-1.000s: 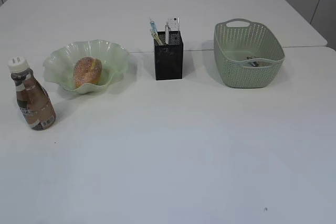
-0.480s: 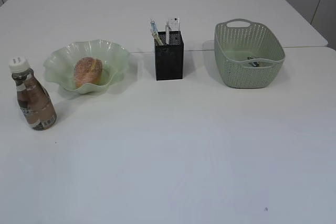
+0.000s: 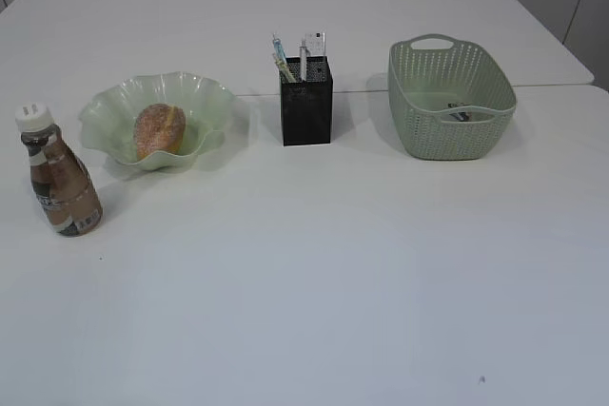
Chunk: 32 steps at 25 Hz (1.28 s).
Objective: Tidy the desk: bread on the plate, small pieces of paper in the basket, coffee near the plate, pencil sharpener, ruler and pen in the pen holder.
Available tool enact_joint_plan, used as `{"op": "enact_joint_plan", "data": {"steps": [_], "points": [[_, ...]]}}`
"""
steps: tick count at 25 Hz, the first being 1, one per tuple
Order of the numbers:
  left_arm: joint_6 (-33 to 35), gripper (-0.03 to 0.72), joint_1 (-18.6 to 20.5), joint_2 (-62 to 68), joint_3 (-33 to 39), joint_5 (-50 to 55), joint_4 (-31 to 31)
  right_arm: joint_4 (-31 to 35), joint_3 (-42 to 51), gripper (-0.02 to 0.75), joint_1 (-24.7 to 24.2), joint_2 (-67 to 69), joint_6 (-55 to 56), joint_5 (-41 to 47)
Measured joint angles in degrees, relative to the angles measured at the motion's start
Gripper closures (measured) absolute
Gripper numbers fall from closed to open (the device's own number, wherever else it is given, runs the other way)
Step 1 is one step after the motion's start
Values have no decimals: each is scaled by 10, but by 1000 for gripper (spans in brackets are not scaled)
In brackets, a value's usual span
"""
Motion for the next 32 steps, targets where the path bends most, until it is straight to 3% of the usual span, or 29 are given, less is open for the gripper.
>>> {"op": "enact_joint_plan", "data": {"steps": [6,20,26,32], "points": [[0,221,22,0,0,0,0,0,0,367,-7,0,0,0],[0,221,26,0,0,0,1,0,0,367,-8,0,0,0],[-127,221,26,0,2,-6,39,0,0,368,-8,0,0,0],[-143,221,26,0,4,-10,41,0,0,368,-8,0,0,0]]}}
